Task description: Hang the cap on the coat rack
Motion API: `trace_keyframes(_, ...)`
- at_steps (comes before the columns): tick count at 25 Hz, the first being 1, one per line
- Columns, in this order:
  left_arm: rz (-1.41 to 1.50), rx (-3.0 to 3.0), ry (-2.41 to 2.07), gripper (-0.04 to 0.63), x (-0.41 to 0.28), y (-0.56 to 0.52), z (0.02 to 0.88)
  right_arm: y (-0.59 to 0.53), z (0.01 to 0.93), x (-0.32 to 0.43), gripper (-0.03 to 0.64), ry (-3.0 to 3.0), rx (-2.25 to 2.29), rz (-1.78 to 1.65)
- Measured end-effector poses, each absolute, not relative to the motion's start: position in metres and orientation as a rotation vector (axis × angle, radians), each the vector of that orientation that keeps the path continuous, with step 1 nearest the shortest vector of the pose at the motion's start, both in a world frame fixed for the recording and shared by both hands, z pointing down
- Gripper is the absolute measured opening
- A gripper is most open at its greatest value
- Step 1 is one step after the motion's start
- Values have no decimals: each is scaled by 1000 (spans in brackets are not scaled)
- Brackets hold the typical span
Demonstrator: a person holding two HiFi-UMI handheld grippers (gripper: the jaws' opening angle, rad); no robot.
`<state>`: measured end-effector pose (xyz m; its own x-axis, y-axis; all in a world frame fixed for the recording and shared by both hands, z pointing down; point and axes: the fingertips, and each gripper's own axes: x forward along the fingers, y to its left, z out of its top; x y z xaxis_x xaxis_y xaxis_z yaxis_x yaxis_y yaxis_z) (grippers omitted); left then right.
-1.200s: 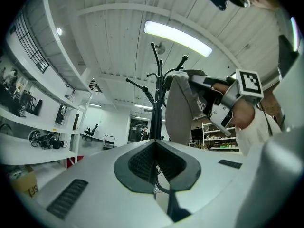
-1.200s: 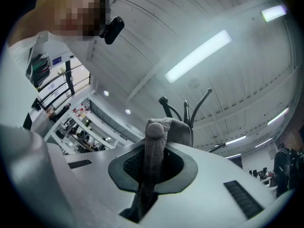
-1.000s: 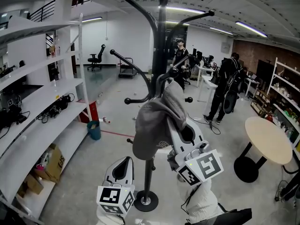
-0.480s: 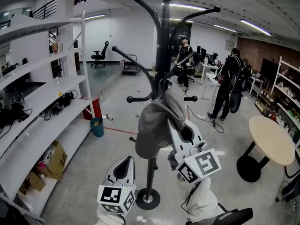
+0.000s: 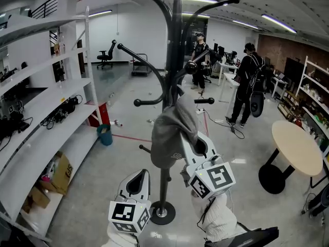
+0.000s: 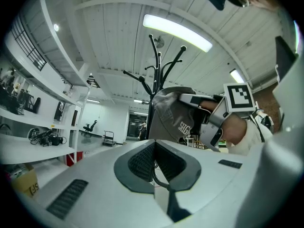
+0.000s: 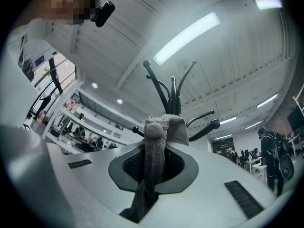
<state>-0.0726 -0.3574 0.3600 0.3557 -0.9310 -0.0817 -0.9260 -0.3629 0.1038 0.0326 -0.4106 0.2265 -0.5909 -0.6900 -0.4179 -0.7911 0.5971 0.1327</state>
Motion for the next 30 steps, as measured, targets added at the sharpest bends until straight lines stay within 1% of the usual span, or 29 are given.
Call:
trace_keyframes(20, -171, 2526, -1713, 3, -69, -345, 380, -406, 266, 28, 25, 2507, -1252, 375)
trace_keyframes(26, -166, 2531, -1678, 3, -59, -340, 384, -401, 275, 32, 64, 2520, -1273, 357)
trace_keyframes(30, -158, 2539, -1657, 3, -53, -336, 386, -397, 283, 35, 77, 2530, -1288, 331)
